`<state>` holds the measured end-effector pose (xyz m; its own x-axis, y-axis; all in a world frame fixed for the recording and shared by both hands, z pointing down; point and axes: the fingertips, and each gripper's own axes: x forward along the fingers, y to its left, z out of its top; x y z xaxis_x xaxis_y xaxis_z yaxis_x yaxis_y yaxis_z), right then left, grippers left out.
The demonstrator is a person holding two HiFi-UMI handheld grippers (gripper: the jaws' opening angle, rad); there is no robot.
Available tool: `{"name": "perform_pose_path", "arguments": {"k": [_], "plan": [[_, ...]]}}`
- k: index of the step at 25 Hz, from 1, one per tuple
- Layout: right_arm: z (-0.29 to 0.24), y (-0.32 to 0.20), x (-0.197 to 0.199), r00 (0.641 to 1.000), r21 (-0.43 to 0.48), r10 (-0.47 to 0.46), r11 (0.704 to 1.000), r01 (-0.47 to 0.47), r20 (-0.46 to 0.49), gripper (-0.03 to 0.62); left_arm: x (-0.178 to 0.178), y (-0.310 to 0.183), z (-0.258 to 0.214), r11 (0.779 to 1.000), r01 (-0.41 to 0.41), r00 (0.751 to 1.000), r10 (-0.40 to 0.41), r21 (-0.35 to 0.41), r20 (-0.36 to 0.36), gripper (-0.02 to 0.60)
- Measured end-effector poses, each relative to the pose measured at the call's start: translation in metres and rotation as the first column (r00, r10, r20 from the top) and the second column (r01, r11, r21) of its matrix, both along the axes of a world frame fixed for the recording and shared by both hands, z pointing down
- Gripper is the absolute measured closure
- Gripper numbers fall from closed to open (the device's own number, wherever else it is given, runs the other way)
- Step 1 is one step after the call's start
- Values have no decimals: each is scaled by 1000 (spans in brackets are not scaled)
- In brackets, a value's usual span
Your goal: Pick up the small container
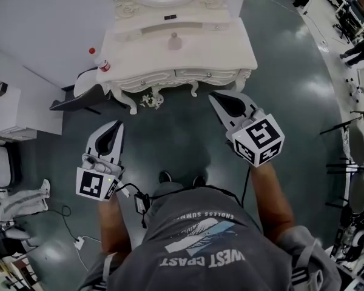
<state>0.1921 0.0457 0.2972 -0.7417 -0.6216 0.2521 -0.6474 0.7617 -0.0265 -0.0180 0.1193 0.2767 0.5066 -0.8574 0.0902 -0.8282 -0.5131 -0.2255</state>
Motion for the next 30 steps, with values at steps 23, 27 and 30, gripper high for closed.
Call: {"name": "perform_pose_path", "arguments": {"k": [23,27,30], "plan": [[9,-121,-65,957,-19,280,959,-282,-68,566,-55,-203,23,948,-319,945,317,-19,-79,566],[8,-135,-72,947,-11,312,950,-313,-73,566,-63,-221,25,937,-349,934,347,-17,-84,566],[5,-144,-77,940,-6,331,943,-333,-79,566,-68,-233,24,931,-366,928,363,-12,-87,566]]}}
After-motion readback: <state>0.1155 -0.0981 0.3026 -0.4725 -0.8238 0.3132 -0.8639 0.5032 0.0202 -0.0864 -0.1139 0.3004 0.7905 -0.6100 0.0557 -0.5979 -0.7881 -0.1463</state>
